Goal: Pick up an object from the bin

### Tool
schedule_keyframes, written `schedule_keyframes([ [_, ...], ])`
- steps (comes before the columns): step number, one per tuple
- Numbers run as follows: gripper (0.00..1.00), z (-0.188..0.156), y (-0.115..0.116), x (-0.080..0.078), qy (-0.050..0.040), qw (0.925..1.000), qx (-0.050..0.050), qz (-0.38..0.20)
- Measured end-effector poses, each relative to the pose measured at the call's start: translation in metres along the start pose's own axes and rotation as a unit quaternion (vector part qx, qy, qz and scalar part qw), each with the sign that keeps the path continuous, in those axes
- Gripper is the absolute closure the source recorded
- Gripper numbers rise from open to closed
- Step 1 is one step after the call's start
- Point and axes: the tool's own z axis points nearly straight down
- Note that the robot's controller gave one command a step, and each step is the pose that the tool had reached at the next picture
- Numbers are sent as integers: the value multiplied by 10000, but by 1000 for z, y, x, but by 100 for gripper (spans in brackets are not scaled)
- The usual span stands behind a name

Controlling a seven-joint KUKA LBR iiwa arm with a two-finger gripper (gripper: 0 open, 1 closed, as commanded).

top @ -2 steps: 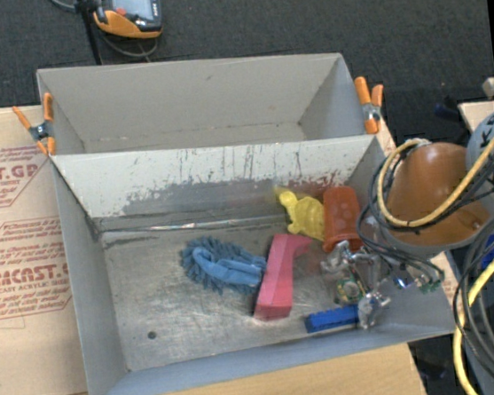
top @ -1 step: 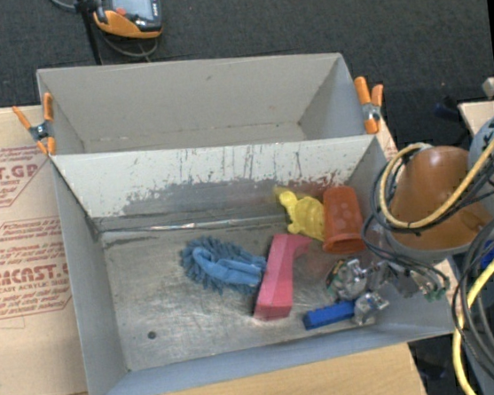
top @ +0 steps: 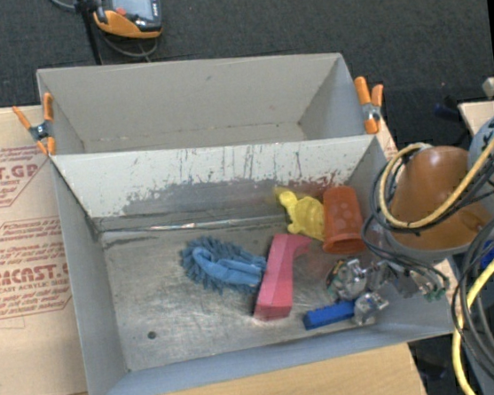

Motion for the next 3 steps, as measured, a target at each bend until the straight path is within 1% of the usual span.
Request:
schedule_keyframes([
  [2,100,0,0,0,6,10000,2,60],
  [3,100,-3,0,1,-12,10000,0,60],
])
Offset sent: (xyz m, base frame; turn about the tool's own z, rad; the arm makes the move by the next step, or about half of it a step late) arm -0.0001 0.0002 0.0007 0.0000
